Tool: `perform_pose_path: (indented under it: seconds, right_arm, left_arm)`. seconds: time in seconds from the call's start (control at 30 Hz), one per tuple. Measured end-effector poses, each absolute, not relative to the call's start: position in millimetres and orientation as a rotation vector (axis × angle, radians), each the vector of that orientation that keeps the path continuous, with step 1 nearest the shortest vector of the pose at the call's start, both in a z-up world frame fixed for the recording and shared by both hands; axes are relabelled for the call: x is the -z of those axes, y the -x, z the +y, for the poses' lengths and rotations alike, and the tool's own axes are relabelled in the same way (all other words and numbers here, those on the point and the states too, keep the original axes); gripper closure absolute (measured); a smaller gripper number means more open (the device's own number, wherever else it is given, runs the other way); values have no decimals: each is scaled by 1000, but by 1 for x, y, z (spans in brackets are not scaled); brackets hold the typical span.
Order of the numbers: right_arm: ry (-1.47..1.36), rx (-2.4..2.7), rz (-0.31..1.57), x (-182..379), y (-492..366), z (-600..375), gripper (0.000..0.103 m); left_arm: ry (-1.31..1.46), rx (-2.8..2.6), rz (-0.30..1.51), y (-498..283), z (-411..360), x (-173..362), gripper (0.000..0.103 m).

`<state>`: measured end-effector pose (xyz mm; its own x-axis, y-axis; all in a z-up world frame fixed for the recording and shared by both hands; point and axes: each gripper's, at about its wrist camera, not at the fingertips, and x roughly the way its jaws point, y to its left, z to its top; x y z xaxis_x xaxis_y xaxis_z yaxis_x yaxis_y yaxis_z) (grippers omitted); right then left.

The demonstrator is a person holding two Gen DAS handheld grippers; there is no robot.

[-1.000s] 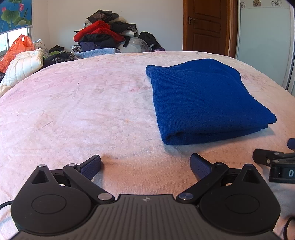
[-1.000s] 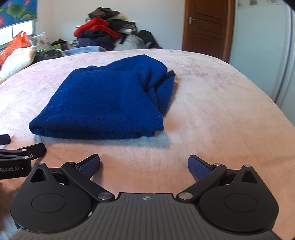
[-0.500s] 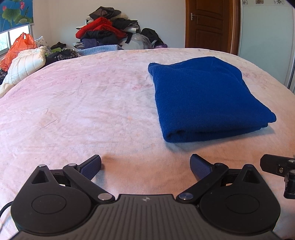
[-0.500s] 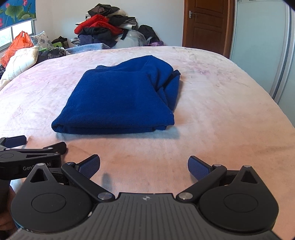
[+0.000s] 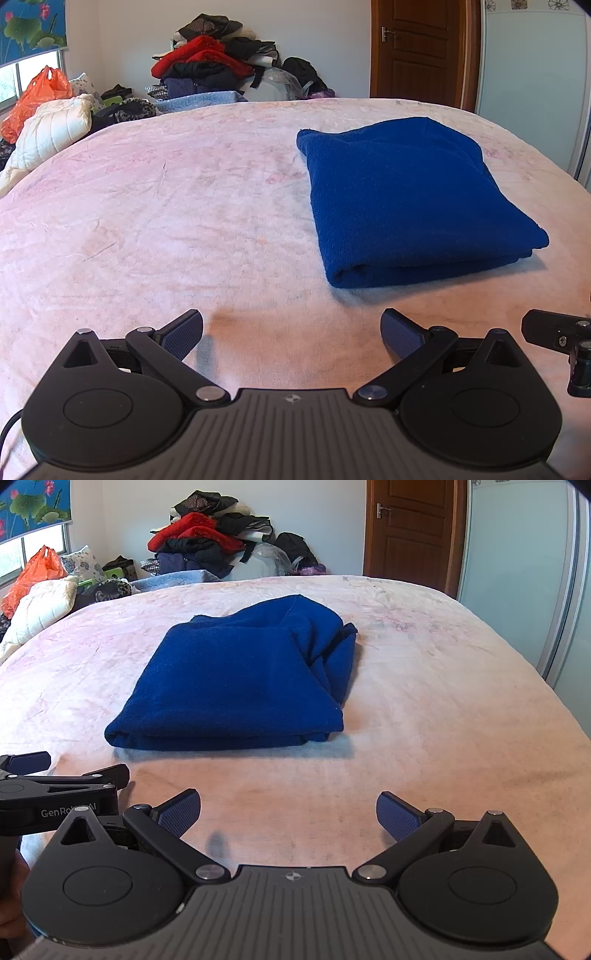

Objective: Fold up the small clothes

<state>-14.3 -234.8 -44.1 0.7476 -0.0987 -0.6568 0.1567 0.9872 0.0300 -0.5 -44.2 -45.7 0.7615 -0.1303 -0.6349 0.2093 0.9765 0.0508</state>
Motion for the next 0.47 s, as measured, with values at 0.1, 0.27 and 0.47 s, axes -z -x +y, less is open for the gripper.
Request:
perform_pose_path:
  seconds: [0.1, 0.27, 0.47]
  right_arm:
    - [-86, 139, 714, 44, 14, -235, 1]
    - [-82, 134, 714, 44, 15, -233, 1]
    - [-85, 129, 719, 45, 14, -233, 1]
  left_arm:
    - [-123, 185, 678, 1, -44, 45, 0]
    - [-123, 185, 677, 1, -44, 45, 0]
    - [-118, 181, 670, 2, -42, 42, 0]
